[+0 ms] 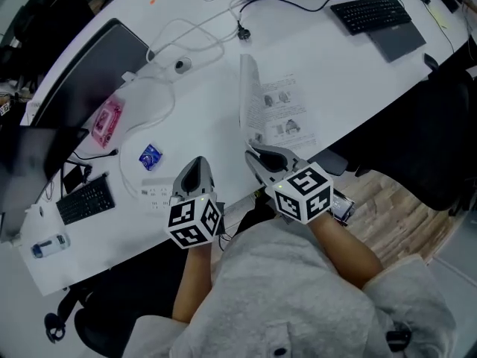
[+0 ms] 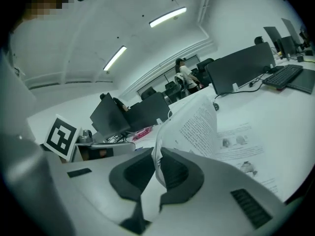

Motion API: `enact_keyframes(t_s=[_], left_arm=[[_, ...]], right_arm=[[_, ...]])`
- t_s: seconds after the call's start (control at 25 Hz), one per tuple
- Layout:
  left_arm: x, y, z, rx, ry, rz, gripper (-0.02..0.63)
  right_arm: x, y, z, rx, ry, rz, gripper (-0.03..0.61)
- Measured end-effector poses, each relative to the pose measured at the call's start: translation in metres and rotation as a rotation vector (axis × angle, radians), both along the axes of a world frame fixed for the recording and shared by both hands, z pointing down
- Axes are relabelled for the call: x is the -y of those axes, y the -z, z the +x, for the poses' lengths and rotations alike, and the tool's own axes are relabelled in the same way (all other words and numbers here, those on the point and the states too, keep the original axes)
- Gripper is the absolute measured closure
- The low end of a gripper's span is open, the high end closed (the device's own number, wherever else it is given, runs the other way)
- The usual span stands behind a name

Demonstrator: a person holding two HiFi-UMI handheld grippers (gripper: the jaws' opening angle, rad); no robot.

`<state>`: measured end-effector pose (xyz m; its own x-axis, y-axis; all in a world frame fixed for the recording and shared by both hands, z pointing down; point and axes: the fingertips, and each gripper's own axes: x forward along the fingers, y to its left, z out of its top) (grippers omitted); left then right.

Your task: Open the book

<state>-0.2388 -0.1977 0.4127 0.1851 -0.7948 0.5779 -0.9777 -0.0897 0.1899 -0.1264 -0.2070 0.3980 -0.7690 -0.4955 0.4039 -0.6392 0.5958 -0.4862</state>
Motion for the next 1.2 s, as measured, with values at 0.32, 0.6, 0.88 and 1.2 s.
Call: enact_keyframes(t_s=[0.32, 0.6, 0.88, 1.2], left_arm=[[-0.019, -0.001, -0.031, 0.012, 0.067, -0.005, 0.604], [-0.023, -0.001, -0.045, 0.004, 0.093, 0.002, 0.604], [-0.024, 0.003, -0.057, -0.006, 0.109, 0.018, 0.604], [-0.022, 0.003, -0.057, -0.008, 0.102, 0.041, 0.604]], right_arm=[[-0.027, -0.038, -0.06, -0.062, 0.159, -0.04, 0.532], [-0.032, -0.092, -0.085, -0.168, 0.205, -0.151, 0.532], [-0.043, -0.129, -0.105, -0.221, 0.265, -0.325, 0.434], [-0.068, -0.112, -0.109, -0.148, 0.354, -0.303, 0.391]])
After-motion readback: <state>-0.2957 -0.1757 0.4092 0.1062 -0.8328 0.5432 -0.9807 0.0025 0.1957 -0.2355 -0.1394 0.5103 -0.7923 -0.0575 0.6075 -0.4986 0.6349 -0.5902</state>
